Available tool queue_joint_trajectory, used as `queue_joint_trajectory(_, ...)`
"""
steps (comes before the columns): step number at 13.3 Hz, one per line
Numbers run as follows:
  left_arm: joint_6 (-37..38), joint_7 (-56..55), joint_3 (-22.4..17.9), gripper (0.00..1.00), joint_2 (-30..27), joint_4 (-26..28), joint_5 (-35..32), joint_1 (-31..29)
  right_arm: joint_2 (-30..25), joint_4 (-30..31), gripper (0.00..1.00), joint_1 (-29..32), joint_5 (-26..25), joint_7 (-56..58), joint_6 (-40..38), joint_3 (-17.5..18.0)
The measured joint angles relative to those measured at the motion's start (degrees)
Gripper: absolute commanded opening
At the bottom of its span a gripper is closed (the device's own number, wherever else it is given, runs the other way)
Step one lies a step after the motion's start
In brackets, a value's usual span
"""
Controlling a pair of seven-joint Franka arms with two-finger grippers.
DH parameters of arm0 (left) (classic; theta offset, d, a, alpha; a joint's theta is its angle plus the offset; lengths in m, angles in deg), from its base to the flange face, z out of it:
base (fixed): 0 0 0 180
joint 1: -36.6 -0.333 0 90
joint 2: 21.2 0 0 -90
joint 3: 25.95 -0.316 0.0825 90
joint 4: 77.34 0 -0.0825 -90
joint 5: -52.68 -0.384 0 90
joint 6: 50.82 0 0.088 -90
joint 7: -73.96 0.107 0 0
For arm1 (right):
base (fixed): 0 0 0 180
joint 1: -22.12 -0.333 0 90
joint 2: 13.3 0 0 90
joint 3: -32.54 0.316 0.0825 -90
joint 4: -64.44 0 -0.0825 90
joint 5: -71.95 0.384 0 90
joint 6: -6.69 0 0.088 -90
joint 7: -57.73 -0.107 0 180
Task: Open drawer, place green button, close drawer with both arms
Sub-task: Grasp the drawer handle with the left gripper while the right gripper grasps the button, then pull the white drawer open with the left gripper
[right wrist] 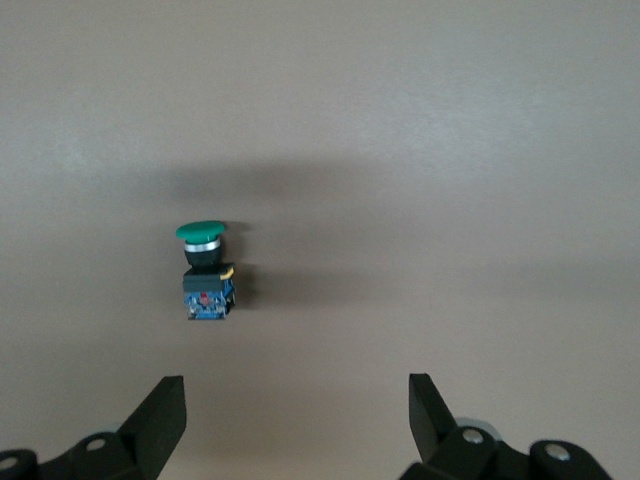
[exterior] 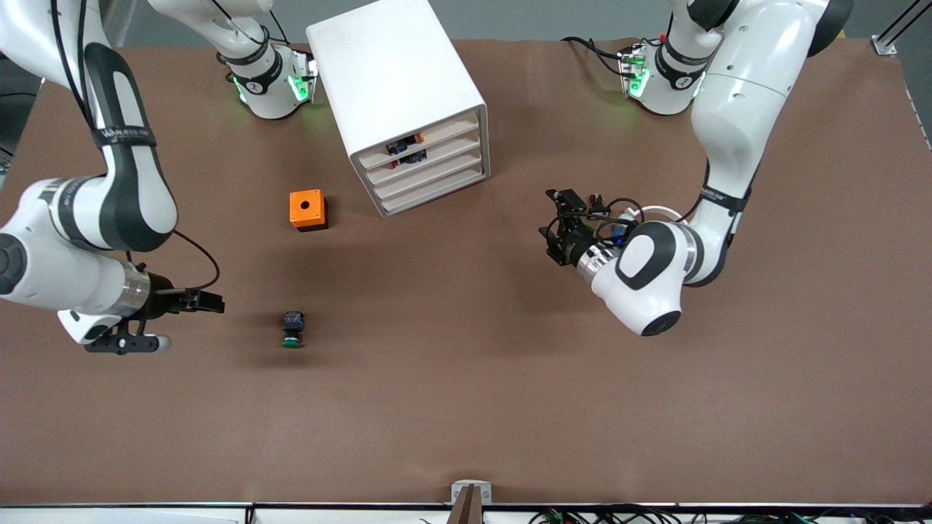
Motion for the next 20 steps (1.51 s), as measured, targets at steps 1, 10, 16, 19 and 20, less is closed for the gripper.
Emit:
queue_joint_trajectory(1,0.01,-0.52,0.00,0.96,1.17,0.01,1.69,0.50,1.31,0.01,0.99,-0.70,0.10,-0.93,1.24,0.04)
queue_joint_trajectory(10,-0.98,-8.02,0.06,0.77,10.08,-0.08,14.77,10.02,11.28,0.76,1.00,-4.49,0.17,-8.04,10.84,0.22)
queue_joint_trajectory(16,-6.70,-11.27,0.06,0.69,11.26,-0.34,19.22,14.78,12.23,5.54,1.00,-8.55,0.21,-15.54,19.87,0.45)
queue_joint_trajectory(19,-7.18,-12.52,0.05,0.56,11.48,-0.37,19.31,16.63,12.25,7.69,0.85,-8.93,0.21,-15.86,21.03,0.40)
queue_joint_trajectory(20,-7.18,-13.30,0.05,0.48,11.60,-0.37,19.33,16.96,12.26,8.03,0.76,-8.93,0.21,-15.86,20.99,0.35)
